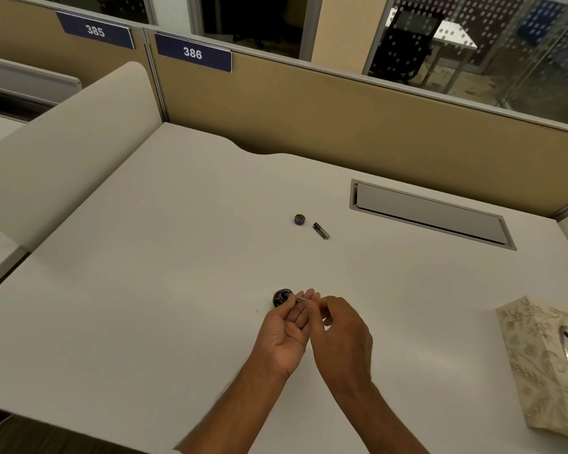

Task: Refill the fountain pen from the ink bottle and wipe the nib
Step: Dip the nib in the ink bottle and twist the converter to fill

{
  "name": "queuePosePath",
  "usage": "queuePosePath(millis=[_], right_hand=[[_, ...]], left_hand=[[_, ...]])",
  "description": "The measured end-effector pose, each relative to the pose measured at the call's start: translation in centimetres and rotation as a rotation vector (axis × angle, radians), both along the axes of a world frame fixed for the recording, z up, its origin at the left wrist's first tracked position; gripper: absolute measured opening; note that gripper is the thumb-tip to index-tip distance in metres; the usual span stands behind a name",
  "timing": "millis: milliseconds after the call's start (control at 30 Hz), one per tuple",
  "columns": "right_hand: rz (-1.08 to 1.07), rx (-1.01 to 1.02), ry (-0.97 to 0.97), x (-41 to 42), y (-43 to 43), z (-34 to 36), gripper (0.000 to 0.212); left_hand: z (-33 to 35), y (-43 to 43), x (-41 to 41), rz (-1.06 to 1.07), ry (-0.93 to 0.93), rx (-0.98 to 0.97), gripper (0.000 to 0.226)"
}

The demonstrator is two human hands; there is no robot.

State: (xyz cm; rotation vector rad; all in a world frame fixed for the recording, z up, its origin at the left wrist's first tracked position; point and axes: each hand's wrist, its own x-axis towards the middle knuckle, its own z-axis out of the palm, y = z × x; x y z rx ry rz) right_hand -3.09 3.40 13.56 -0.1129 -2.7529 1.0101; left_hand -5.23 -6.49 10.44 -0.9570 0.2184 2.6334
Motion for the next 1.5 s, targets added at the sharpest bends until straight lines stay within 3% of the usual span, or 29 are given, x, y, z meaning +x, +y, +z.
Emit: queuePosePath(millis=[1133, 1500], right_hand=[[0.159, 0.103, 0.124, -2.6, -0.6, -0.7, 0.014], [0.194, 0.248, 0.160, -2.9, -0.9, -0.4, 0.013]], left_hand=[[0.1, 0.3, -0.9, 0.094, -0.101, 0.073, 0.022], [0.6, 0.5, -0.9, 0.123, -0.132, 0.070, 0.021]])
